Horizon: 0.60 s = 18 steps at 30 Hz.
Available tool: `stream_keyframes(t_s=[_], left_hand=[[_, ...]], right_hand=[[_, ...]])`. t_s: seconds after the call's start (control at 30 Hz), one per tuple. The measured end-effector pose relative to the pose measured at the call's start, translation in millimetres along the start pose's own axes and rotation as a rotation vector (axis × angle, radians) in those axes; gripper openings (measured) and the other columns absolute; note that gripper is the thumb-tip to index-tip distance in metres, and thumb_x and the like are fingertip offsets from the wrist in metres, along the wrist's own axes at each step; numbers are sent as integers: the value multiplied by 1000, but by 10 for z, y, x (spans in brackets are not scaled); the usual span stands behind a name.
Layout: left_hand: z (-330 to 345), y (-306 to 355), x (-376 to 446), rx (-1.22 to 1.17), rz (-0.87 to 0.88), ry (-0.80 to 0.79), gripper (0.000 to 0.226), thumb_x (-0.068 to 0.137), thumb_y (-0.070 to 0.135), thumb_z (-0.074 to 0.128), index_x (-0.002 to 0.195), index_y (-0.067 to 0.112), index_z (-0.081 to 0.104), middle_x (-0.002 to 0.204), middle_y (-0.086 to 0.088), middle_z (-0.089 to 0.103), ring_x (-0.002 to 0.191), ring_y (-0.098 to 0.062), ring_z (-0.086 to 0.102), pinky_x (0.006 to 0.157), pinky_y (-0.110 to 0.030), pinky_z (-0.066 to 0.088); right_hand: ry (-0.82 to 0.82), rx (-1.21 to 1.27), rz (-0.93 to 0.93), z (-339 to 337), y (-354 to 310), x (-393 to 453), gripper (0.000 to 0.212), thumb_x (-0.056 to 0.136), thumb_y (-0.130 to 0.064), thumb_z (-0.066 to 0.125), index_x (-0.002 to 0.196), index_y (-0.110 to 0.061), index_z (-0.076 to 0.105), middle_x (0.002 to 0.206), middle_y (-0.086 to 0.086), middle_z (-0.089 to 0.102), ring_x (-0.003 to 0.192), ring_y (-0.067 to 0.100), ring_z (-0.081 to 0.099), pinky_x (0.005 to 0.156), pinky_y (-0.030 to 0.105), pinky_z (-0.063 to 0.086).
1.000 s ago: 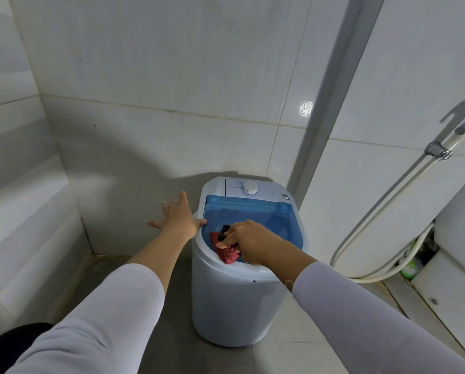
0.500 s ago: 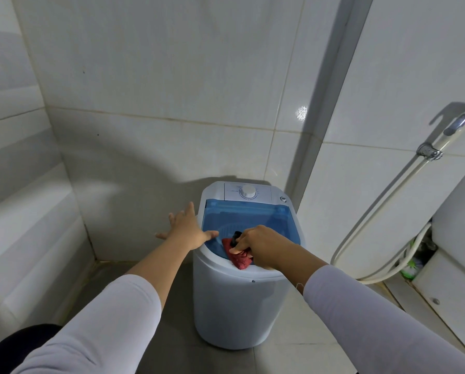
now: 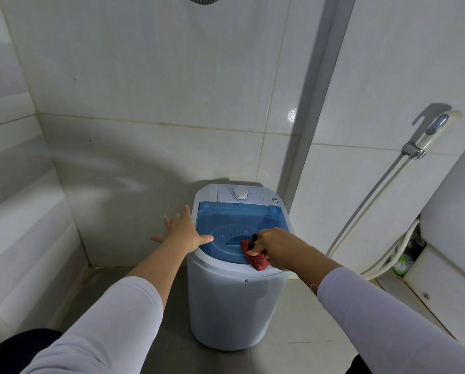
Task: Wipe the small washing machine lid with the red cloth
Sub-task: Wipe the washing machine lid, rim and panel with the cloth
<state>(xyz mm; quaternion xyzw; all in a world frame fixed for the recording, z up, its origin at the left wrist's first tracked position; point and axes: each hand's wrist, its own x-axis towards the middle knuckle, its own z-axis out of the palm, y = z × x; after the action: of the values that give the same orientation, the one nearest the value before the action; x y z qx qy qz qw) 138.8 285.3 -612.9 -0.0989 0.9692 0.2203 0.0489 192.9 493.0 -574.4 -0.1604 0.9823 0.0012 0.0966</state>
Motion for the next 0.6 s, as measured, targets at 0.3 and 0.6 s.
stream_keyframes(t_s=[0.3, 0.6], left_hand=[[-35, 63, -20, 48, 12, -1, 112, 78, 56, 70, 154, 26, -6, 163, -7, 5, 150, -34, -2, 109, -72, 11], [-36, 89, -13, 70, 16, -7, 110, 79, 55, 70, 154, 26, -5, 163, -8, 7, 150, -35, -1, 109, -72, 12]], right_hand=[[28, -51, 48, 17, 206, -41, 37, 93, -25, 55, 128, -14, 59, 124, 5, 62, 113, 24, 59, 104, 29, 45], [70, -80, 178, 41, 429, -25, 41, 91, -36, 57, 124, -12, 59, 114, 5, 66, 101, 23, 64, 96, 35, 53]])
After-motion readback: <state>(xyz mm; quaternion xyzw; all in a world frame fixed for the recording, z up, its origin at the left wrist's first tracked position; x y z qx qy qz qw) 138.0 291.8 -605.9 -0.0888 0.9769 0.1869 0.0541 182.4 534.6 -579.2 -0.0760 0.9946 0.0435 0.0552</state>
